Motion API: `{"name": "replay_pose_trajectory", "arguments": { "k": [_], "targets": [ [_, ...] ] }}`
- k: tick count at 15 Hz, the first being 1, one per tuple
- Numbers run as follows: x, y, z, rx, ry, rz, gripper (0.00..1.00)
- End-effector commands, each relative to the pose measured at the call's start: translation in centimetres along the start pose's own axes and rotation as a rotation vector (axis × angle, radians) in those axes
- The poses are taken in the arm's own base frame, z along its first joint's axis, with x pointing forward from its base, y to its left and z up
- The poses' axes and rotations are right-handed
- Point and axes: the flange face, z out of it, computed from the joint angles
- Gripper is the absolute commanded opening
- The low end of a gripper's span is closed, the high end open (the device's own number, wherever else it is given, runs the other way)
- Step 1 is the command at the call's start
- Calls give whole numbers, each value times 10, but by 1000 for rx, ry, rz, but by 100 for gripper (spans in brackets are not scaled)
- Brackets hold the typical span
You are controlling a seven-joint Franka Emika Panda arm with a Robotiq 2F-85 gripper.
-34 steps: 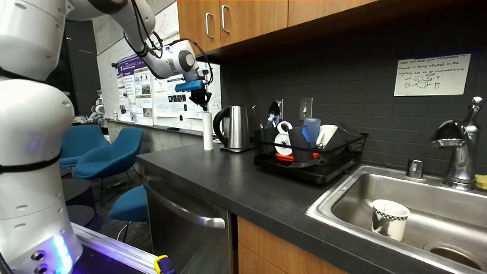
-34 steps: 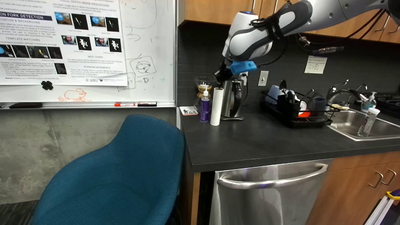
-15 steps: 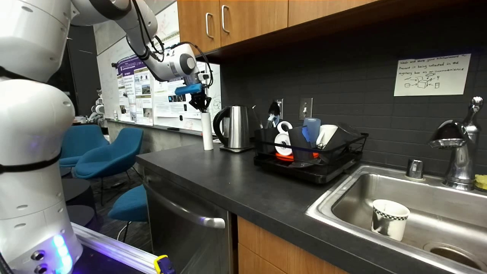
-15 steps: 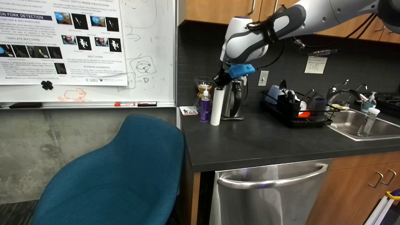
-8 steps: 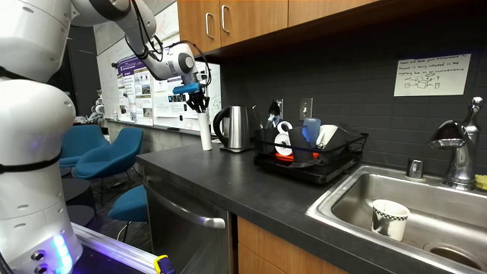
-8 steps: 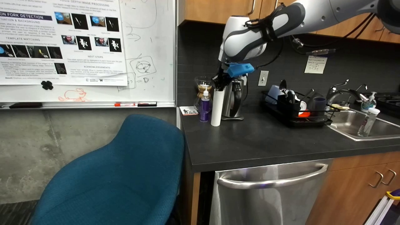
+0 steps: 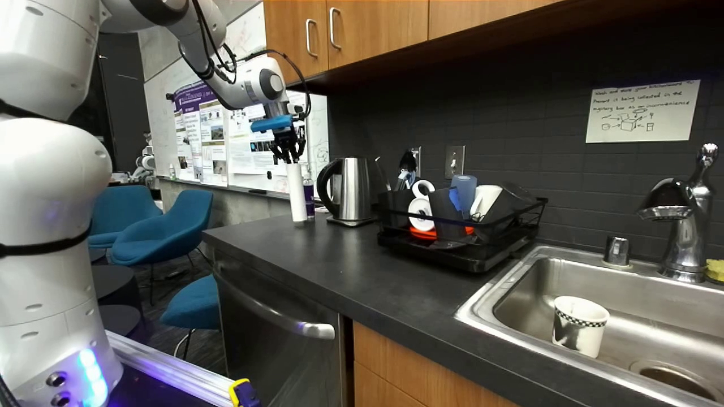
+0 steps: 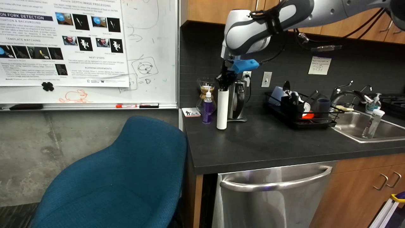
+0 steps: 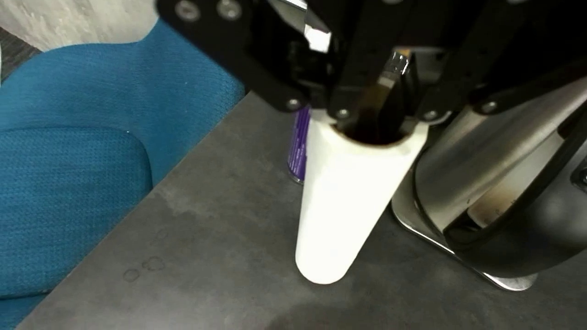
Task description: Move the paper towel roll to the left
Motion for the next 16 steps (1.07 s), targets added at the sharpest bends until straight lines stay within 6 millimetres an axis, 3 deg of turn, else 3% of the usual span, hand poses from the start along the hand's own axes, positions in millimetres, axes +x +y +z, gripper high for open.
{"name": "replay_pose_trajectory", "arguments": {
  "k": [1,10,16],
  "targets": [
    [-16,7,-20,51,-19,-56,50],
    [-60,54,-38,108,-22,-84,50],
    [-98,70,-47,99,-37,-95,50]
  ]
}}
